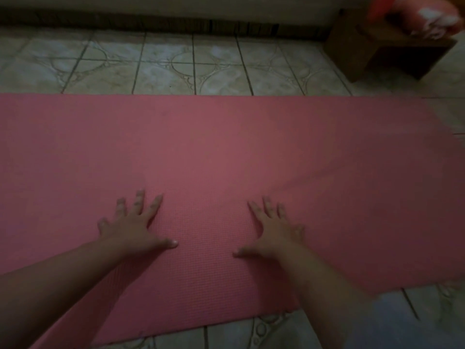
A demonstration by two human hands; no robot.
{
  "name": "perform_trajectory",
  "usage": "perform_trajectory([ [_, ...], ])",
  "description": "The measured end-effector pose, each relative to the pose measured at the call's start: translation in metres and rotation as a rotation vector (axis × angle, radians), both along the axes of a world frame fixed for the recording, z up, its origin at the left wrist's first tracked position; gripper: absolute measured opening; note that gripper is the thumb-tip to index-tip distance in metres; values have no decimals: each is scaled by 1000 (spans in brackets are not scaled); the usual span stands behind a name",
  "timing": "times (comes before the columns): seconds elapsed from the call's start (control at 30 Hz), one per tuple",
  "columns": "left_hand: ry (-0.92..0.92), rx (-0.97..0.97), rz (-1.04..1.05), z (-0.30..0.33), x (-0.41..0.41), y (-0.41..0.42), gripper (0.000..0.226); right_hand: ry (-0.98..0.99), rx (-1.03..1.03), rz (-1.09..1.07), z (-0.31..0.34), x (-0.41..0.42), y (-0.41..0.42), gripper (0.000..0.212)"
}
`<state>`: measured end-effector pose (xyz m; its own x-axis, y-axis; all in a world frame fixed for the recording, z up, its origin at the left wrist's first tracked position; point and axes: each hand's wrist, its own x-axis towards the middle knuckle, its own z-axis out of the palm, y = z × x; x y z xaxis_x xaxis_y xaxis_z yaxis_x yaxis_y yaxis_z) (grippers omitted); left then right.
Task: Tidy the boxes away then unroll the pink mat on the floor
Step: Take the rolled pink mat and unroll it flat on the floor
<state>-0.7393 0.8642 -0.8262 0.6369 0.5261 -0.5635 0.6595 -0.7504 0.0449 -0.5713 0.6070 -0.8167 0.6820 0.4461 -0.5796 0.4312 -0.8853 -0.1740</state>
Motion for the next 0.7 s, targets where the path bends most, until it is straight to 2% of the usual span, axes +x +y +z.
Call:
perform_trajectory([
  [0.13,-1,33,-10,-3,-1,-1,118,14,-7,-89,1,9,-9,134],
  [0.7,-3,3,-28,-6,1,-3,124,-9,-52,-26,5,24,-8,136],
])
